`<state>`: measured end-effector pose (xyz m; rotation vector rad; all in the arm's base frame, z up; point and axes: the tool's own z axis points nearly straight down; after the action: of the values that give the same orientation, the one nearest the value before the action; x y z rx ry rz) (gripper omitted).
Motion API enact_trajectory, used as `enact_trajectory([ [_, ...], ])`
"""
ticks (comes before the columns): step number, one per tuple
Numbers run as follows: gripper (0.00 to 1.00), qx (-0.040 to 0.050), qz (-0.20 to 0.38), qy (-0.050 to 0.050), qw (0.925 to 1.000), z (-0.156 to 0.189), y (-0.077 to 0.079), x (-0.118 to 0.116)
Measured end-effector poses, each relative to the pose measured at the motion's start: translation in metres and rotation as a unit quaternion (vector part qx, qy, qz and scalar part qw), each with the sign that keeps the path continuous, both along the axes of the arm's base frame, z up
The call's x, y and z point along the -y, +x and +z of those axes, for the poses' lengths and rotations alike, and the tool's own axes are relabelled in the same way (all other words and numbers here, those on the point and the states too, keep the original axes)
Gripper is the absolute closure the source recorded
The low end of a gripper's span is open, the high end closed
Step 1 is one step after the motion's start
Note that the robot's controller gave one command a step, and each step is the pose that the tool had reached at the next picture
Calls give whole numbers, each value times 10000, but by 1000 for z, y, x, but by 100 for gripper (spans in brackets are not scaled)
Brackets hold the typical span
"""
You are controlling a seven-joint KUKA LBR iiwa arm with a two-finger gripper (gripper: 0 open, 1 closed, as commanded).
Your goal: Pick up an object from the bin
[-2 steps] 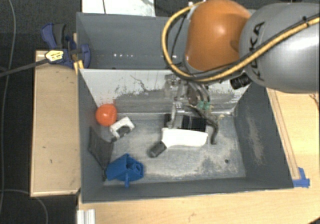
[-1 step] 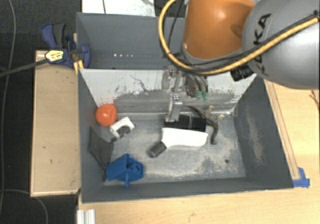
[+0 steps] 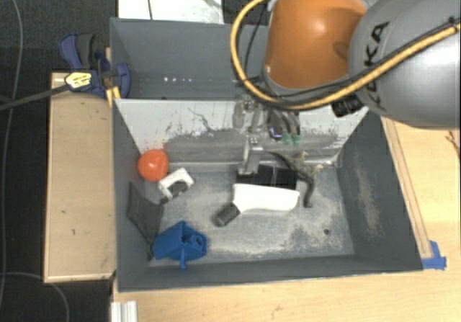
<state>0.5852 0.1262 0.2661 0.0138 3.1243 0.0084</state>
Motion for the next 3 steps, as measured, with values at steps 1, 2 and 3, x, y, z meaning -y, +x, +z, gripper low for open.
enact_trajectory([
  [1, 0, -73, 306, -25, 9995, -73, -20, 25],
  [2, 0, -69, 315, -18, 9995, -102, -30, 38],
  [3, 0, -28, 345, -17, 9994, -120, -24, 54],
])
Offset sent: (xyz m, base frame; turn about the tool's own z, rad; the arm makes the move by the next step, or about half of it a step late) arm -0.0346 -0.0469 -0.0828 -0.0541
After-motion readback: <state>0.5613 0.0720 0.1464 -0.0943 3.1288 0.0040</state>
